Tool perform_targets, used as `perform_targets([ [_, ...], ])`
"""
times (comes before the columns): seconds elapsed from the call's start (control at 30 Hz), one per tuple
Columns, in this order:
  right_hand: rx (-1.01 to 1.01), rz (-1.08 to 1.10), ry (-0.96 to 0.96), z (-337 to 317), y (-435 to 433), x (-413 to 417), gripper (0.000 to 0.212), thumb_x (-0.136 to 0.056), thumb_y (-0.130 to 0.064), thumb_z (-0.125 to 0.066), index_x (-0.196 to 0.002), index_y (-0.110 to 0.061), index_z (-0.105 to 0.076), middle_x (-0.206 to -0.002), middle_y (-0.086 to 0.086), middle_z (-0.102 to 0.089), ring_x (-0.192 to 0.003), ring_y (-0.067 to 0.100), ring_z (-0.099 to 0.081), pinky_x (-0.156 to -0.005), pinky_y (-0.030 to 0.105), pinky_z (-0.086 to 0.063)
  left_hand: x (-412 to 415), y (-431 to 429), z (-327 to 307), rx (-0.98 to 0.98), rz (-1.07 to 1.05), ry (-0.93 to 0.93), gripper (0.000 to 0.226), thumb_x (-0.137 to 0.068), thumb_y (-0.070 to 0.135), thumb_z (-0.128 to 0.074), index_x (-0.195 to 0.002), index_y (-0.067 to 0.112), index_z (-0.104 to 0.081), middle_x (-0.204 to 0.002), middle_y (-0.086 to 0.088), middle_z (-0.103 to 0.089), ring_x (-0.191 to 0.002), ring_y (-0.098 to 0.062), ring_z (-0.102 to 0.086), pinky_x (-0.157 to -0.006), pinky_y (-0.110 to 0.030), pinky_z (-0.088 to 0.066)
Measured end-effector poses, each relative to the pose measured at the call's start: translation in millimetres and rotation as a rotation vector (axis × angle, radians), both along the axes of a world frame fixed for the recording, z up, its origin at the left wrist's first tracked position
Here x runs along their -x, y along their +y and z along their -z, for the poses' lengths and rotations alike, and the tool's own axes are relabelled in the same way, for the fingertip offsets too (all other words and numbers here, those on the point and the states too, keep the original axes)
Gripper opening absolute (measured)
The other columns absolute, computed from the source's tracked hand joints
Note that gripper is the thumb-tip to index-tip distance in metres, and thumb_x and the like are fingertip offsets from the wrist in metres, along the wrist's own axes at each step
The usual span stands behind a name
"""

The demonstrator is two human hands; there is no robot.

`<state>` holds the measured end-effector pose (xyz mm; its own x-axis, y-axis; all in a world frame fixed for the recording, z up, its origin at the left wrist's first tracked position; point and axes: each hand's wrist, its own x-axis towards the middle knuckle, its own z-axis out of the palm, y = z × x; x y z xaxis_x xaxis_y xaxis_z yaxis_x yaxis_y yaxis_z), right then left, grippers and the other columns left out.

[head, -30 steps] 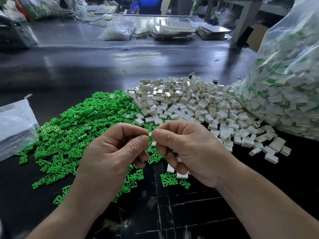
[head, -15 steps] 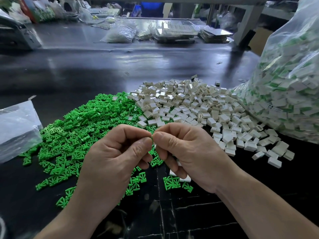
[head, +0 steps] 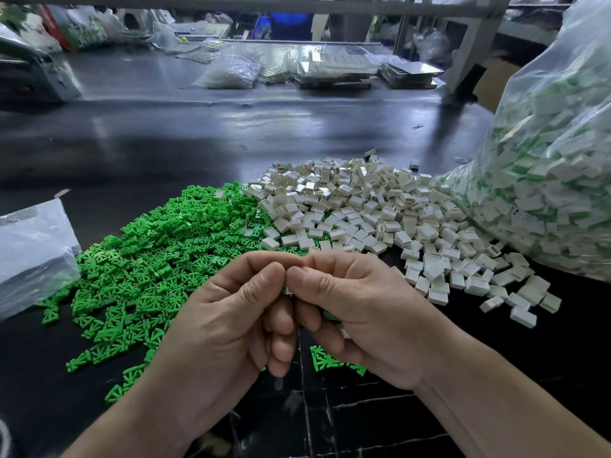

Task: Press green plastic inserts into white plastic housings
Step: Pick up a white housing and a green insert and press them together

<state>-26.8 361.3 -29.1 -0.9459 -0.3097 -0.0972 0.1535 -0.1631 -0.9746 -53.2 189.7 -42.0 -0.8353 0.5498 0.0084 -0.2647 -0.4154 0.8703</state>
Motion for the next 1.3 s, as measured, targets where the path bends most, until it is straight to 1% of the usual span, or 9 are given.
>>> perform_targets([
  [0.2, -0.01, 0.051, 0.01, -5, -8, -4, 0.03, -0.102, -0.026, -0.057, -0.087, 0.0, -0.06, -0.069, 0.012, -0.051, -0.042, 0.009, -0.042, -0.035, 0.017, -0.029, 4, 6, 4, 0.08, -0.168, 0.052, 0.047, -0.071, 0.049, -0.078, -0.1, 0.013, -0.071, -0.053, -0.004, -0.049, -0.039, -0.018, -0.045, -0.041, -0.022, -0.041],
  [0.3, -0.12, 0.056, 0.009, -6, -16, -8, 0.025, -0.101, -0.029, -0.058, -0.078, -0.021, -0.062, -0.064, -0.002, -0.056, -0.044, 0.008, -0.045, -0.037, 0.017, -0.033, 11, 4, 4, 0.161, -0.375, 0.1, 0.059, -0.08, 0.07, -0.057, -0.097, 0.016, -0.074, -0.066, -0.006, -0.056, -0.059, -0.026, -0.054, -0.058, -0.042, -0.048],
  [0.43, -0.361, 0.019, 0.109, -1, -37, -17, 0.018, -0.1, -0.033, -0.059, -0.085, -0.029, -0.068, -0.064, -0.015, -0.058, -0.051, -0.004, -0.052, -0.05, 0.014, -0.042, -2, 9, 1, 0.05, -0.242, -0.038, 0.084, -0.078, 0.081, -0.04, -0.092, 0.006, -0.073, -0.099, -0.025, -0.071, -0.086, -0.043, -0.069, -0.072, -0.054, -0.055],
  [0.57, -0.48, 0.072, 0.183, 1, -45, -20, 0.014, -0.1, -0.032, -0.058, -0.102, -0.026, -0.071, -0.061, -0.02, -0.053, -0.055, -0.011, -0.051, -0.057, 0.006, -0.039, -15, 20, -1, 0.013, -0.313, -0.11, 0.08, -0.087, 0.066, -0.039, -0.07, -0.007, -0.069, -0.086, -0.036, -0.068, -0.08, -0.047, -0.07, -0.058, -0.039, -0.059],
  [0.9, -0.443, 0.05, 0.195, -10, -42, -22, 0.02, -0.101, -0.022, -0.058, -0.089, -0.014, -0.073, -0.054, -0.018, -0.054, -0.046, -0.007, -0.053, -0.046, 0.007, -0.039, -20, 25, -13, 0.026, -0.412, -0.1, 0.07, -0.094, 0.054, -0.038, -0.062, 0.001, -0.07, -0.081, -0.033, -0.069, -0.078, -0.045, -0.071, -0.057, -0.039, -0.058],
  [1.0, -0.392, 0.041, 0.215, -9, -43, -22, 0.02, -0.101, -0.023, -0.059, -0.085, -0.023, -0.071, -0.055, -0.017, -0.056, -0.047, -0.005, -0.054, -0.047, 0.009, -0.04, -20, 21, -16, 0.093, -0.394, -0.031, 0.071, -0.09, 0.061, -0.041, -0.063, 0.002, -0.07, -0.082, -0.031, -0.07, -0.077, -0.049, -0.069, -0.063, -0.057, -0.057],
  [1.07, -0.318, 0.016, 0.182, -8, -42, -21, 0.027, -0.101, -0.026, -0.059, -0.076, -0.03, -0.067, -0.057, -0.012, -0.057, -0.045, 0.0, -0.052, -0.044, 0.015, -0.042, -18, 20, -16, 0.154, -0.32, 0.0, 0.075, -0.085, 0.071, -0.037, -0.071, 0.006, -0.072, -0.088, -0.029, -0.071, -0.076, -0.054, -0.066, -0.07, -0.071, -0.045],
  [1.2, -0.049, 0.041, -0.021, -4, -29, -10, 0.022, -0.095, -0.029, -0.062, -0.074, -0.024, -0.063, -0.061, -0.001, -0.052, -0.041, 0.008, -0.044, -0.035, 0.017, -0.031, -6, 9, -14, 0.145, -0.249, 0.072, 0.059, -0.084, 0.061, -0.053, -0.099, 0.007, -0.07, -0.105, -0.023, -0.069, -0.081, -0.042, -0.068, -0.062, -0.051, -0.054],
  [1.3, 0.125, 0.058, -0.131, -3, -15, 0, 0.02, -0.092, -0.031, -0.059, -0.074, -0.022, -0.06, -0.062, -0.002, -0.05, -0.04, 0.007, -0.04, -0.035, 0.014, -0.027, 1, -11, -8, 0.441, -0.337, 0.473, 0.031, -0.078, 0.044, -0.065, -0.102, 0.025, -0.072, -0.1, -0.003, -0.074, -0.092, -0.021, -0.071, -0.079, -0.035, -0.056],
])
